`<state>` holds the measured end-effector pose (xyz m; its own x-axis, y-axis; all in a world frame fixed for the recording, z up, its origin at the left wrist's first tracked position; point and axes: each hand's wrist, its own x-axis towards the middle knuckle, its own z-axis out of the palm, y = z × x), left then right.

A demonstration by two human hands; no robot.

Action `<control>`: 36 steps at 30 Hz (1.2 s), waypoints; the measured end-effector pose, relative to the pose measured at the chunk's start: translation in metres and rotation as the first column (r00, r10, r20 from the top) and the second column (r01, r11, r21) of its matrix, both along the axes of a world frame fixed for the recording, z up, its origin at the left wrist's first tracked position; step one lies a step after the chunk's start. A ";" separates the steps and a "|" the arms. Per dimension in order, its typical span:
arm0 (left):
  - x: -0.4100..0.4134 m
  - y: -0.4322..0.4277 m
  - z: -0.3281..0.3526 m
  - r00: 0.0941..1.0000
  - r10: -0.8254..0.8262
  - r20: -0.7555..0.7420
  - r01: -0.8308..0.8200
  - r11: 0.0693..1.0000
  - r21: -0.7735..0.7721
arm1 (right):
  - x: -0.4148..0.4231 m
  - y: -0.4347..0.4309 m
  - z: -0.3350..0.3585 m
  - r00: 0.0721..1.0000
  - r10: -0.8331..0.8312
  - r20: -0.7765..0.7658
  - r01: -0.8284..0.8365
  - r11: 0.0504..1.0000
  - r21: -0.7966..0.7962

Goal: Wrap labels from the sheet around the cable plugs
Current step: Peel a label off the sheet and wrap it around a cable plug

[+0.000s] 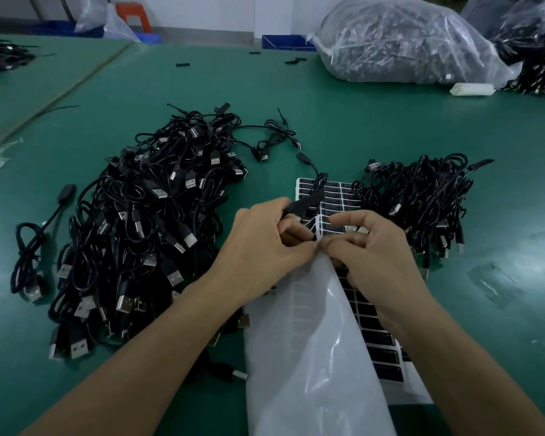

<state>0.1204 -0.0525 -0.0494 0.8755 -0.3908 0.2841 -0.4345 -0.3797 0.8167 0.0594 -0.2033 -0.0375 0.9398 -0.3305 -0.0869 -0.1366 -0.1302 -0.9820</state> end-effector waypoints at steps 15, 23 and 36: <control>0.003 0.000 -0.003 0.998 0.061 -0.018 -0.062 0.998 -0.023 | -0.003 0.000 0.000 0.999 0.001 0.051 0.011 0.970 -0.243; 0.010 0.001 -0.001 0.953 0.180 -0.243 -0.245 0.930 -0.274 | -0.012 -0.009 0.008 0.995 -0.031 -0.093 -0.046 0.692 -0.721; 0.005 0.000 0.002 0.976 0.103 -0.194 -0.142 0.970 -0.198 | -0.005 0.025 0.001 0.983 0.059 0.172 0.105 0.587 -0.803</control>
